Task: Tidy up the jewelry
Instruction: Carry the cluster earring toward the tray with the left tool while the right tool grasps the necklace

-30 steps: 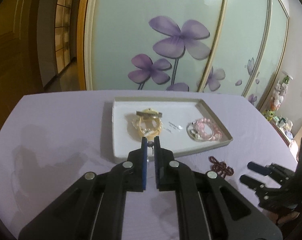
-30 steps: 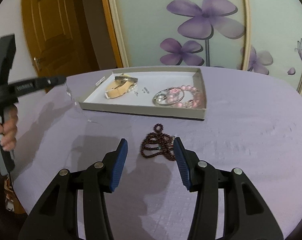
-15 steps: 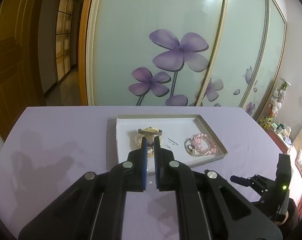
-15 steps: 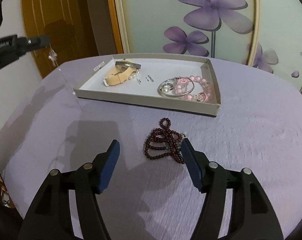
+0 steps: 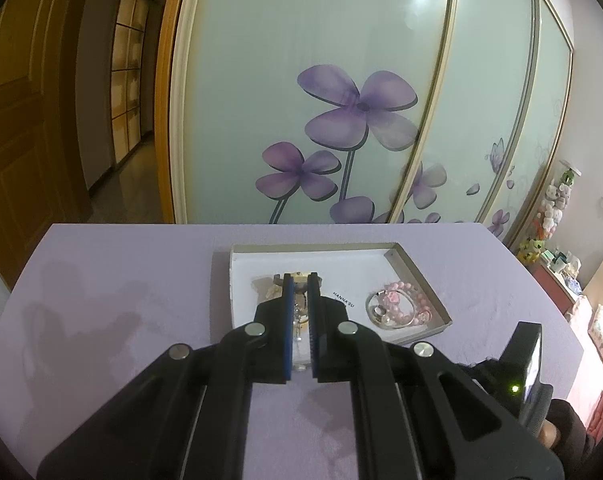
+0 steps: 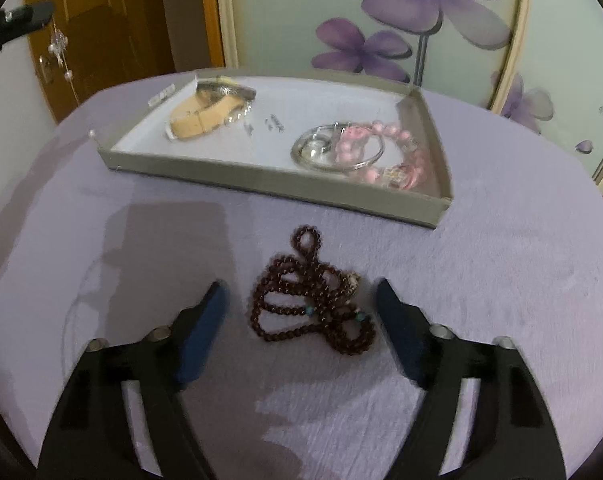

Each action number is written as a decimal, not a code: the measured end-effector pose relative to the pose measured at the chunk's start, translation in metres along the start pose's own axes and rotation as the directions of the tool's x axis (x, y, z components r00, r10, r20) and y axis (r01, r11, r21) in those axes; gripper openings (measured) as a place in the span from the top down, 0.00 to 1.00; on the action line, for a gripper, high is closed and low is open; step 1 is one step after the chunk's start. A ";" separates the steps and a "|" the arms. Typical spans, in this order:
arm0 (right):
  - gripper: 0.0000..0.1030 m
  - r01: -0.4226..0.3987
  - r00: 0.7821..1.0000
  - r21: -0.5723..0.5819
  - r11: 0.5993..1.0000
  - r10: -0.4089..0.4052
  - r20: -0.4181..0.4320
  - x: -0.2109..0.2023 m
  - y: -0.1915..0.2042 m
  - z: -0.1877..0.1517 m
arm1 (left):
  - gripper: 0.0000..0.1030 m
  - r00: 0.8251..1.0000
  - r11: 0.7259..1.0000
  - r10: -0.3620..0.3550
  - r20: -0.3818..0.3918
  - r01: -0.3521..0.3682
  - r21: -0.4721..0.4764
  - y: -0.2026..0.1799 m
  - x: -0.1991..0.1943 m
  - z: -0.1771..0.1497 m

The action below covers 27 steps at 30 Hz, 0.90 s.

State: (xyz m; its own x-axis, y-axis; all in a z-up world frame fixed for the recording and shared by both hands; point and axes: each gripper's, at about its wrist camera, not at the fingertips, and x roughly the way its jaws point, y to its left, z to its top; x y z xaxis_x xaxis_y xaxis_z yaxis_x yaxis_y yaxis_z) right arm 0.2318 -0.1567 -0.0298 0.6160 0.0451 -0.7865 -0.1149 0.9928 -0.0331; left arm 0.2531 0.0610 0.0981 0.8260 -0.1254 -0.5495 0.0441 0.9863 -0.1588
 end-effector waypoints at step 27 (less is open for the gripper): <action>0.91 -0.060 0.981 -0.013 0.998 0.061 0.187 -0.059 0.000 0.027 | 0.93 0.999 0.999 0.029 -0.028 -0.029 0.025 -0.009 0.048 0.033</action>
State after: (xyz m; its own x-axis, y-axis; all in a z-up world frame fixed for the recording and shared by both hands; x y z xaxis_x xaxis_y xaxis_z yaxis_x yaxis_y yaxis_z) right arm 0.2168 -0.1567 0.0334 0.7424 0.1254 -0.6582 -0.1617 0.9868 0.0057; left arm 0.3110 0.0492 0.1002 0.8110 -0.0993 -0.5766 0.0345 0.9919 -0.1223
